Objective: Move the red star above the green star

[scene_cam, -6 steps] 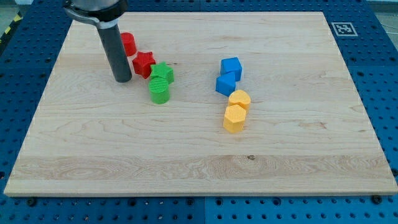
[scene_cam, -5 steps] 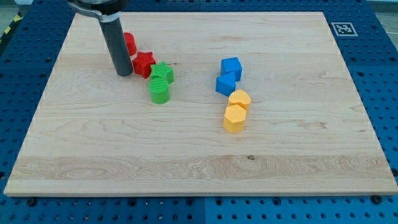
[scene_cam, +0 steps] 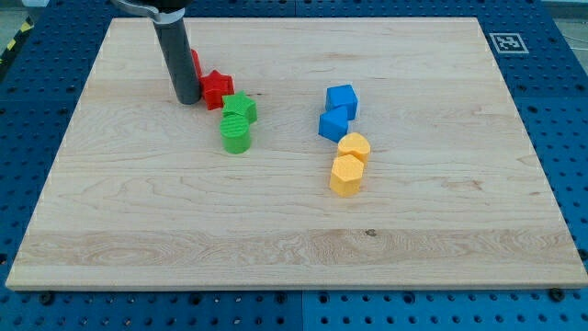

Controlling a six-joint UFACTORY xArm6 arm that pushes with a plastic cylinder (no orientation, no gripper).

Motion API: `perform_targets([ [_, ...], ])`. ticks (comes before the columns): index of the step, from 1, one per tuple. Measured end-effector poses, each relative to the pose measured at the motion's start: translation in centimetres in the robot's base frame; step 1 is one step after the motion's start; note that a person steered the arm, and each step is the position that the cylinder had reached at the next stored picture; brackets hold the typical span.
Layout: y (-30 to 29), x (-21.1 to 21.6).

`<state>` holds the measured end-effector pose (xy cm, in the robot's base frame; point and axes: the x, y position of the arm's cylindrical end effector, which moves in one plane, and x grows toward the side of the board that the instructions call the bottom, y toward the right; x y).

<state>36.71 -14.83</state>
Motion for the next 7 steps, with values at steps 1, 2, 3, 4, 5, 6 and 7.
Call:
perform_targets([
  [1, 0.1, -0.6],
  [2, 1.8, -1.4],
  [3, 1.9, -1.4],
  [4, 1.7, -1.4],
  [5, 1.7, -1.4],
  [6, 1.7, -1.8],
  [7, 1.7, -3.2],
])
